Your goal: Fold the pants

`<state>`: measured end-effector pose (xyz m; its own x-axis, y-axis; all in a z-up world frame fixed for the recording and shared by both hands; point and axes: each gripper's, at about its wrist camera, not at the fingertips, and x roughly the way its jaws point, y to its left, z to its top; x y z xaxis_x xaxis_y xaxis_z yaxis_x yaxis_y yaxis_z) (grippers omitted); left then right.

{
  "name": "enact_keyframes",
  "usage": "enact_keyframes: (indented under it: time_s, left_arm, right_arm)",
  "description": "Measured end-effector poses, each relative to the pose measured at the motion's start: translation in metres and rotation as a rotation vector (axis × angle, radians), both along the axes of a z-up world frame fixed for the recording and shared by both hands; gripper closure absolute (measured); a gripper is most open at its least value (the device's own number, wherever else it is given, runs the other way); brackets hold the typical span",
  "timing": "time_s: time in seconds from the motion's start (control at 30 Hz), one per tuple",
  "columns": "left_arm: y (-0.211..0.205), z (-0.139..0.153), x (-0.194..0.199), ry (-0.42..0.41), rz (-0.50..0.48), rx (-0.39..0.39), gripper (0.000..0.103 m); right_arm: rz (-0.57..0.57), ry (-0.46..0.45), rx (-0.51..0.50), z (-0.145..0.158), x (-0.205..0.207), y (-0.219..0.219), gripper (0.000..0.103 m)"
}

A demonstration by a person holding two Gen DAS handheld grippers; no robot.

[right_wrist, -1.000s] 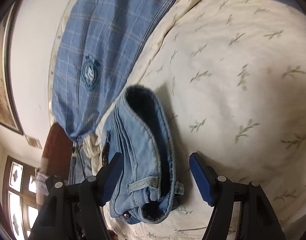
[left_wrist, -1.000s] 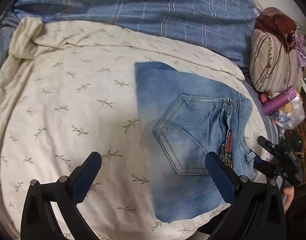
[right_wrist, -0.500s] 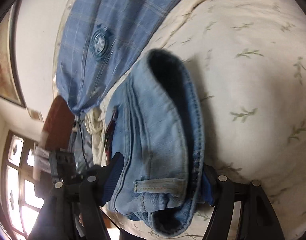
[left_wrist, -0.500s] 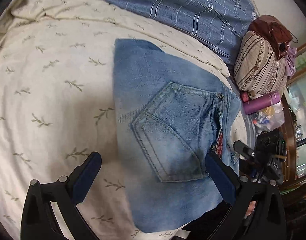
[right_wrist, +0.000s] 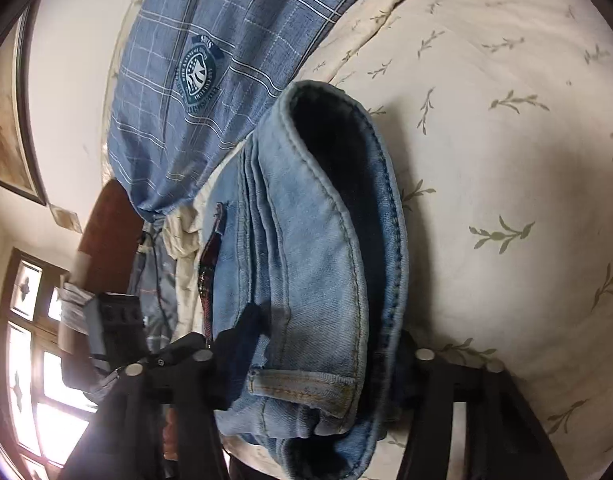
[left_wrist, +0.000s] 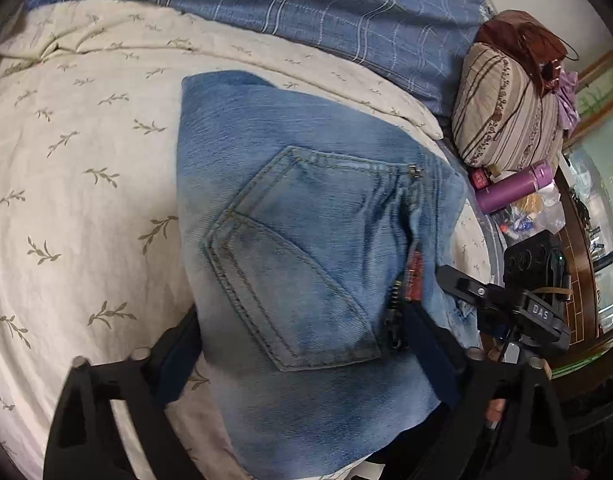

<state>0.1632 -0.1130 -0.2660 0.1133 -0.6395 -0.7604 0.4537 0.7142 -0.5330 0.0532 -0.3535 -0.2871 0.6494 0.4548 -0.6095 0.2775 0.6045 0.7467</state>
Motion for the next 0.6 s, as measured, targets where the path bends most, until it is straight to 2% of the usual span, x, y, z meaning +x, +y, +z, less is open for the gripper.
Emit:
enact_keyframes:
  time_s: [0.13,0.37,0.53,0.6]
  left_arm:
    - [0.001,0.005,-0.001,-0.019,0.009,-0.011,0.02]
    - [0.006,0.024,-0.002,-0.076,0.019,-0.017,0.036]
    - [0.002,0.04,-0.005,-0.125,0.009,-0.004,0.039]
    - [0.0,0.052,-0.009,-0.169,-0.001,0.005,0.039]
  right_arm:
    - [0.004,-0.014,-0.058,0.006,0.002,0.006,0.058]
    - [0.008,-0.111,-0.197,0.031,-0.003,0.021,0.061]
    - [-0.008,-0.156,-0.268,0.044,-0.004,0.027,0.061]
    - [-0.008,-0.181,-0.297,0.049,-0.004,0.032,0.061]
